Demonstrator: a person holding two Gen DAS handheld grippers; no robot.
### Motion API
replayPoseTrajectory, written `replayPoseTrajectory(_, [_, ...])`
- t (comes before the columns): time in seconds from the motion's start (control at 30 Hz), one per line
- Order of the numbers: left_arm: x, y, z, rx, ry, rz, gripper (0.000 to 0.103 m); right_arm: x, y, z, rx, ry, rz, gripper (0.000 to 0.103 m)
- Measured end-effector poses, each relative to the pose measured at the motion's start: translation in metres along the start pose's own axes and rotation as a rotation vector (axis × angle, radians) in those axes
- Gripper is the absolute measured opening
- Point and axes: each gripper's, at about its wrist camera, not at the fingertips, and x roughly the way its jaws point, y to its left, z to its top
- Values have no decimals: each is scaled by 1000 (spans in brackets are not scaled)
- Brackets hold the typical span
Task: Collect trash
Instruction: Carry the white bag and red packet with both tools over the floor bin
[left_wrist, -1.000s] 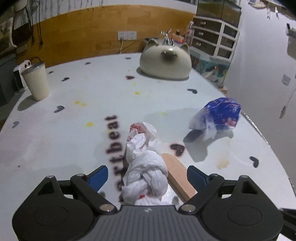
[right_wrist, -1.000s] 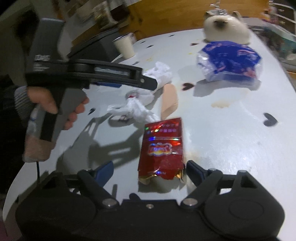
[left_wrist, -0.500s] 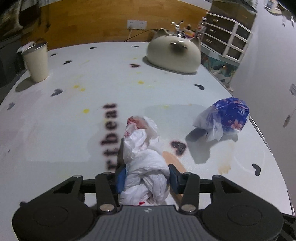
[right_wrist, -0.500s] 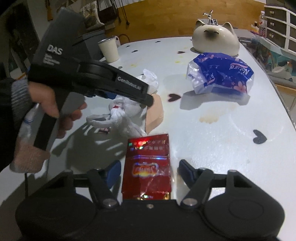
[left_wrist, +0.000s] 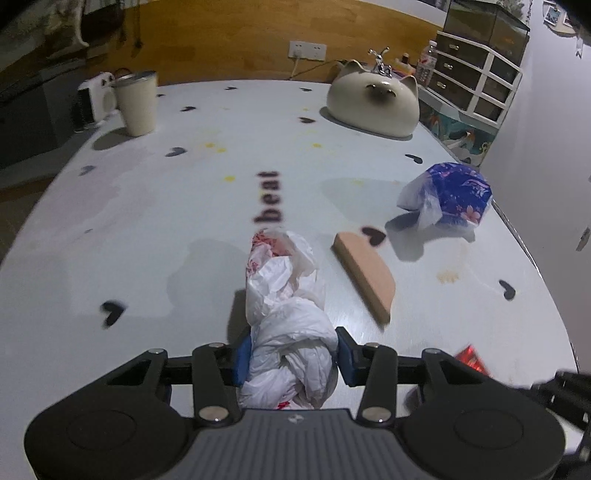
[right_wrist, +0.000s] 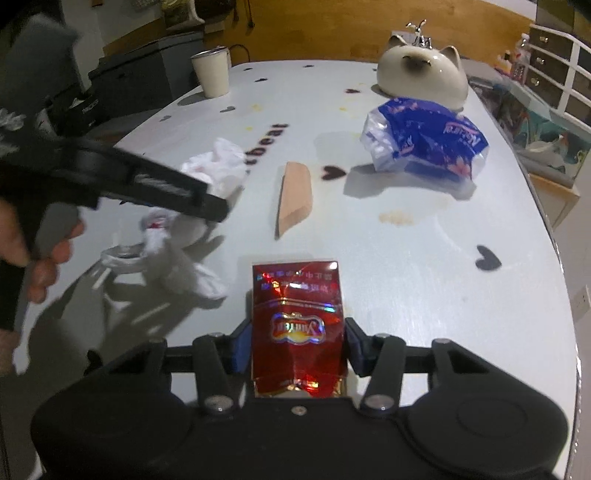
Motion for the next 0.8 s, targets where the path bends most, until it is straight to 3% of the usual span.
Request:
replayPoseTrajectory(0.43, [-91, -17, -52, -33, -35, 104, 46, -63, -29, -17, 64, -57, 8, 51])
replayPoseTrajectory(0.8, [-149, -85, -69, -51, -75, 117, 46, -133, -66, -31, 80, -137, 12, 51])
